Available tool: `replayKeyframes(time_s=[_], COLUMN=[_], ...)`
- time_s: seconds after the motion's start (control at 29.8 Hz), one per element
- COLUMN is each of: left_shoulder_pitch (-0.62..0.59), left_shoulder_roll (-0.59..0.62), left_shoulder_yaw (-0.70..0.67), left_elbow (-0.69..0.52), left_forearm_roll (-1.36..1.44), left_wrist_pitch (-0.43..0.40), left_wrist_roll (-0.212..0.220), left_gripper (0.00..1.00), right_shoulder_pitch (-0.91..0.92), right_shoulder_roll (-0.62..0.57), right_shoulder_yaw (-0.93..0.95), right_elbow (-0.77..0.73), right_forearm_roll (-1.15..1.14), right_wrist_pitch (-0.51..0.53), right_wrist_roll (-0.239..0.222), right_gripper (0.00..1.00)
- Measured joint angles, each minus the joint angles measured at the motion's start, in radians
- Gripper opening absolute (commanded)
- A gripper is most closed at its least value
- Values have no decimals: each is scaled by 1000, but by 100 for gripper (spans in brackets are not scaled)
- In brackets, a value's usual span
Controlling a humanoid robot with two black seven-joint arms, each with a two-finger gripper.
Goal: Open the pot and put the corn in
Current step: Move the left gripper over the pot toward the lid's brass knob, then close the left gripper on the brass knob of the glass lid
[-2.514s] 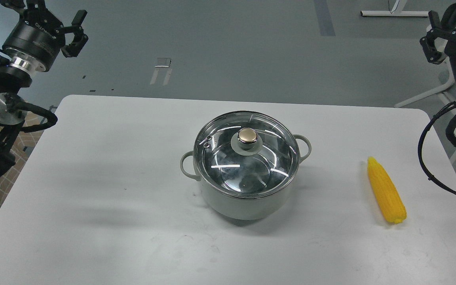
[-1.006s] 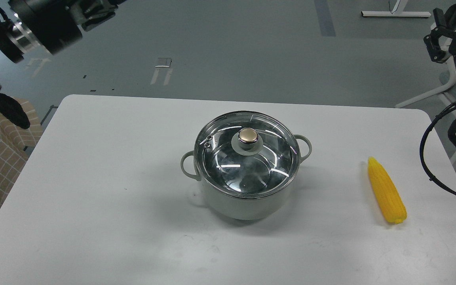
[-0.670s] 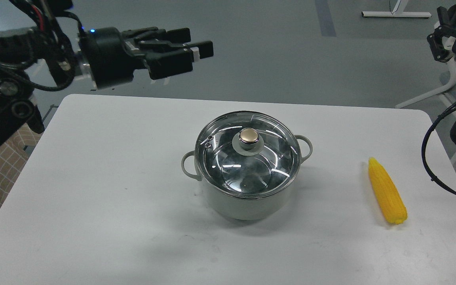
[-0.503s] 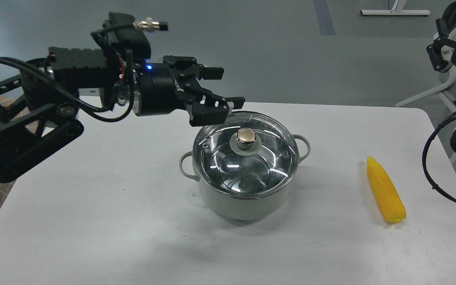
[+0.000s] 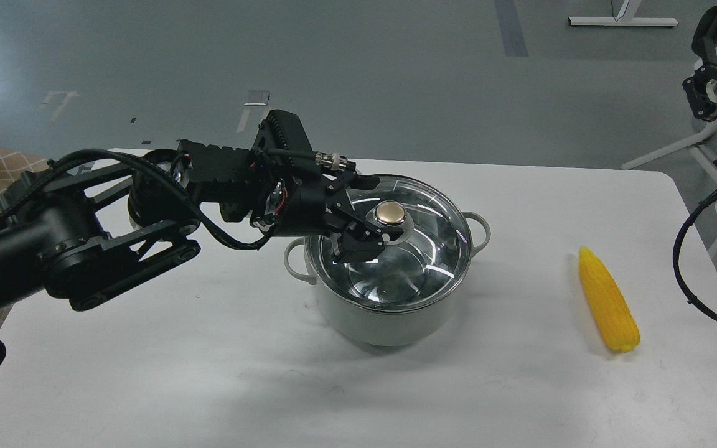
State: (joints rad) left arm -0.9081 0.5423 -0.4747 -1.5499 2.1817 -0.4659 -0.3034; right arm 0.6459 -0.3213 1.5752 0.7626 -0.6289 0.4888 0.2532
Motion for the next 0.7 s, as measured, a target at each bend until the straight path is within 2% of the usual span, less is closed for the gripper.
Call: replayKeyframes(time_s=[0.2,0.34,0.57,0.7], left_shoulder_pitch=[41,51,51,51], left_shoulder_roll=[-36,-49,-60,-62], left_shoulder_yaw=[-13,-11,-14,-14], left_elbow=[39,82,118,119], left_forearm_roll=[-14,-17,-19,-19], left_wrist_pitch=[10,46,60,62], left_wrist_roll=[4,6,6,4], left_gripper=[85,85,75,75], right_shoulder_pitch=[0,0,15,16], right_shoulder_roll=[-1,-6,-12,-13], right_shoulder_yaw=[0,0,0,0], right_elbow=[-3,-9,-14,-14], right_forearm_roll=[0,0,-1,-1], right_wrist_pitch=[0,0,0,0], right_wrist_roll=[0,0,0,0], right_gripper=[100,100,100,100])
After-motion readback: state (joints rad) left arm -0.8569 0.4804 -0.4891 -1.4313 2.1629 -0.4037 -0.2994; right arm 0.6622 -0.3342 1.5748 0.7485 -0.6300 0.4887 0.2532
